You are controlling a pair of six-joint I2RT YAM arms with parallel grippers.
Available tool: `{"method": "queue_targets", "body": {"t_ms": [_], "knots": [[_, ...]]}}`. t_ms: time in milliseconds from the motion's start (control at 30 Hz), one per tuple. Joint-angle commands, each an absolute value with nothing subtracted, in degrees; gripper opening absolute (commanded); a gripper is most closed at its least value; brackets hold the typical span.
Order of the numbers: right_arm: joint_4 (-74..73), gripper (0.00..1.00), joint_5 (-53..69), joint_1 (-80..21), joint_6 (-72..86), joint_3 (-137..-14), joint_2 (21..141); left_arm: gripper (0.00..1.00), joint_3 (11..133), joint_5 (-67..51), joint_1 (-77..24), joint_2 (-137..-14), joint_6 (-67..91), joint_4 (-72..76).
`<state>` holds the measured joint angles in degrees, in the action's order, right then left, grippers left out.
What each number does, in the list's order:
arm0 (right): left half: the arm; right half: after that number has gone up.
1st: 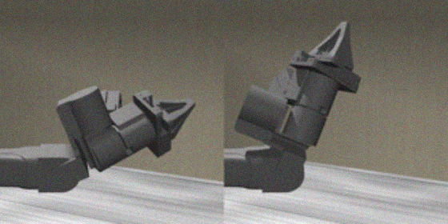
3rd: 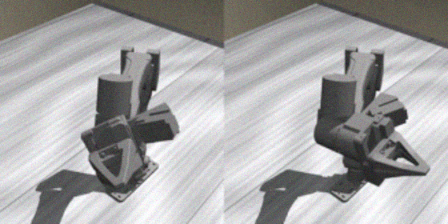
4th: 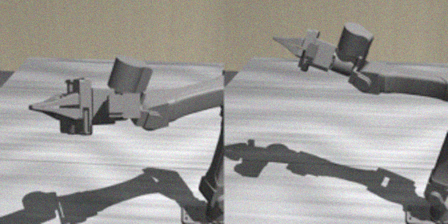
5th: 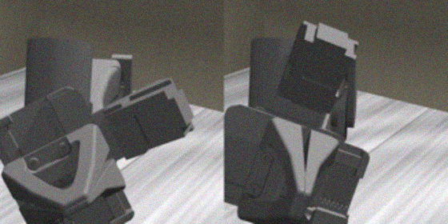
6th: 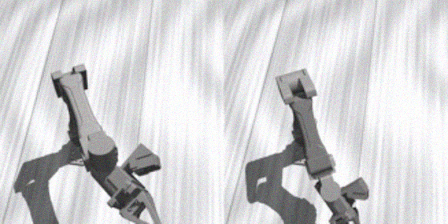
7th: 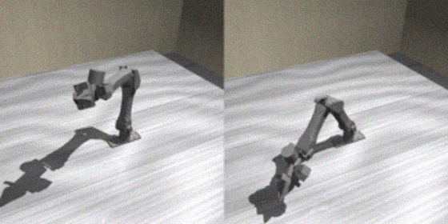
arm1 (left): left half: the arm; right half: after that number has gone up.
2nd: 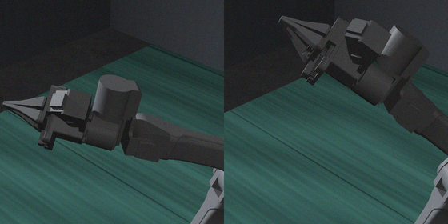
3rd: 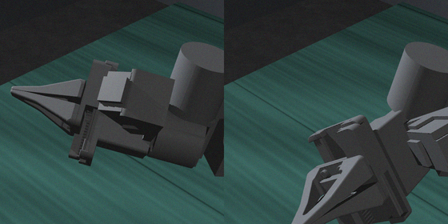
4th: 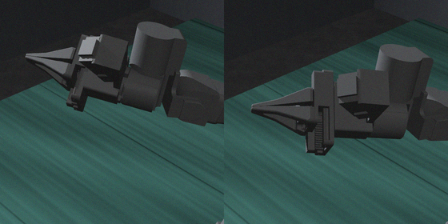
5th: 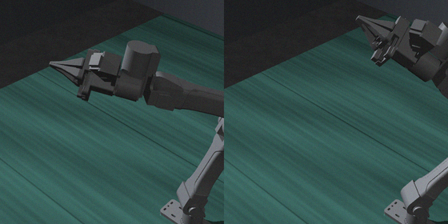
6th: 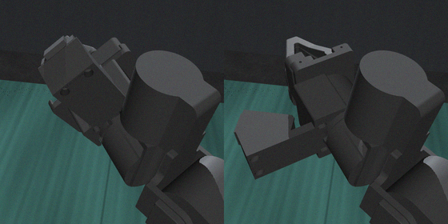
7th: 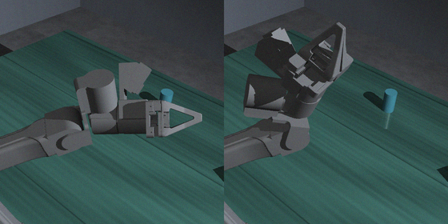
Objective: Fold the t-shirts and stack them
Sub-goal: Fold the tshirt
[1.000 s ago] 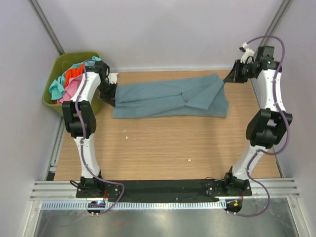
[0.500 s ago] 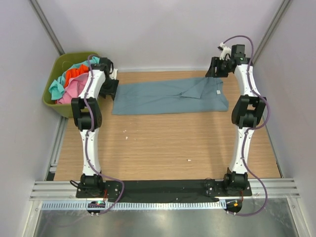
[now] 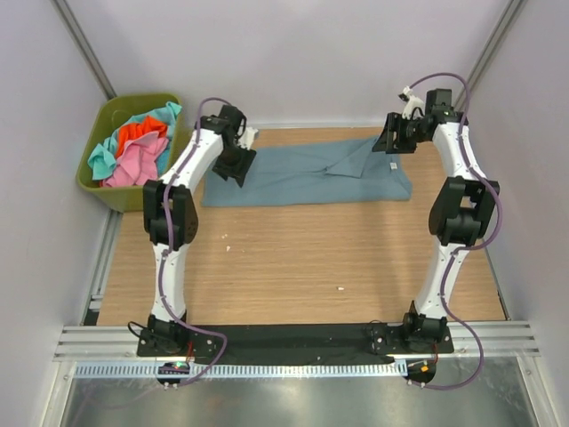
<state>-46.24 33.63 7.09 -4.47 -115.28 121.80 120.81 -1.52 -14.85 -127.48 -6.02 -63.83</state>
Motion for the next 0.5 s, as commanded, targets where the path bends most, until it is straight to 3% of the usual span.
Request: {"method": "queue_targets", "body": {"t_ms": [0,467], "knots": [[-47.0,0.6,42.9,6.2,-3.2,-114.3,123.6,0.55,121.4,-5.8,-16.6,-129.1,-7.2,-65.0],[-48.4,0.59,39.4,0.2,-4.7,-118.7,133.0,0.54,124.1,-5.6,-17.1,-138.6,-5.5,-63.5]]}}
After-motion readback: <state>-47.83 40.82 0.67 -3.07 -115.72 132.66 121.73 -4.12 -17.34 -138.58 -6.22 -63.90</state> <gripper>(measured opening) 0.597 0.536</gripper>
